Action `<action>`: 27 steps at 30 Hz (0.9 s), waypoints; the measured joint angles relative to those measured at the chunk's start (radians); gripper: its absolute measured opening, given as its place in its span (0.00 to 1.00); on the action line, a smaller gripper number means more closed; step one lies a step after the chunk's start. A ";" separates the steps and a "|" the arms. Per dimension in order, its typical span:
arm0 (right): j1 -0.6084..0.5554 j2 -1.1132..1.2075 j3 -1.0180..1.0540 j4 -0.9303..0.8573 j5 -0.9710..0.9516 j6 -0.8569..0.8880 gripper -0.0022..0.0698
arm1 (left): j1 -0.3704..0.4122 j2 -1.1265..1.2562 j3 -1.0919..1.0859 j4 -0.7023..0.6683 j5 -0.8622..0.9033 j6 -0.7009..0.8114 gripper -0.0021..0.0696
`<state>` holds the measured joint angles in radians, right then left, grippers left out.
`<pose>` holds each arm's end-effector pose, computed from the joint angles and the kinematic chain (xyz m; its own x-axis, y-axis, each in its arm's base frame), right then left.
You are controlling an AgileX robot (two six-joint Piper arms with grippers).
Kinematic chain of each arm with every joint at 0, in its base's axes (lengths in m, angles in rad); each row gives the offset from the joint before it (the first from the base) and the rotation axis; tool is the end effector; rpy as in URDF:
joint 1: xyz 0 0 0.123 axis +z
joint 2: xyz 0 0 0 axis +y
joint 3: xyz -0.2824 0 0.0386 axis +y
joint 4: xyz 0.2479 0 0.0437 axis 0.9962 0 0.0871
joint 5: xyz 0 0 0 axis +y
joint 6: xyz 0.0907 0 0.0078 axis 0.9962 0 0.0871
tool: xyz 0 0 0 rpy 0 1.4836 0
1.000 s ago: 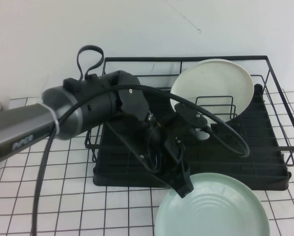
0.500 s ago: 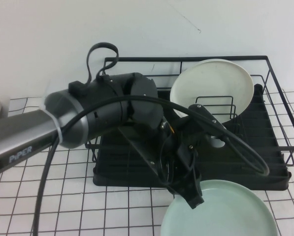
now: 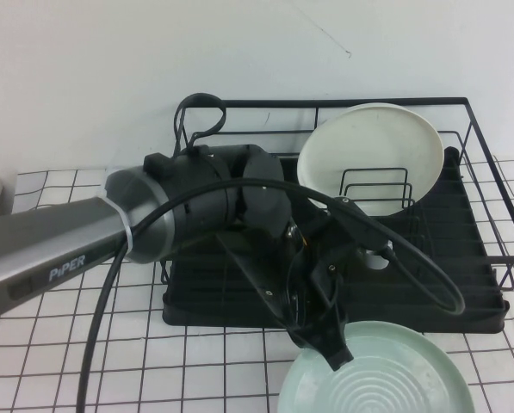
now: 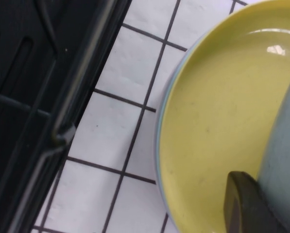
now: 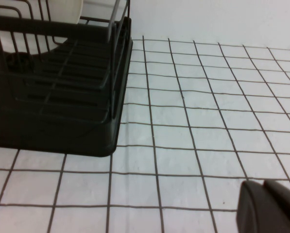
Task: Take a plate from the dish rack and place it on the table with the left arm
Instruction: Place the plate from the table
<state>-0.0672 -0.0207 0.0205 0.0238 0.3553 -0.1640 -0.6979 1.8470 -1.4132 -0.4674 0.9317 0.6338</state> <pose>0.0524 -0.0028 0.1753 -0.2697 -0.1234 -0.9550 0.0213 0.9908 -0.1340 0.2748 -0.2735 0.2398 -0.4466 0.7820 -0.4348 0.8947 0.3962 -0.2063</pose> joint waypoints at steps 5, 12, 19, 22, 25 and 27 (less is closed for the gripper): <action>0.000 0.000 0.000 0.000 0.000 0.000 0.03 | 0.000 0.002 0.000 0.030 -0.005 0.005 0.42; 0.000 0.000 0.000 0.000 0.000 0.000 0.03 | 0.000 0.002 0.000 0.047 -0.026 0.053 0.72; 0.000 0.000 0.000 0.000 0.000 0.000 0.03 | 0.000 -0.064 0.000 0.088 -0.042 0.057 0.27; 0.000 0.000 0.000 0.000 0.000 0.000 0.03 | 0.000 -0.110 0.000 0.088 -0.056 0.052 0.10; 0.000 0.000 0.000 0.000 0.000 0.000 0.03 | 0.000 -0.158 0.004 0.088 -0.086 0.026 0.05; 0.000 0.000 0.000 0.000 0.000 0.000 0.03 | 0.000 -0.207 0.023 0.088 -0.125 0.016 0.04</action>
<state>-0.0672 -0.0207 0.0205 0.0238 0.3553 -0.1640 -0.6979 1.6398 -1.3903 -0.3795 0.8065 0.6500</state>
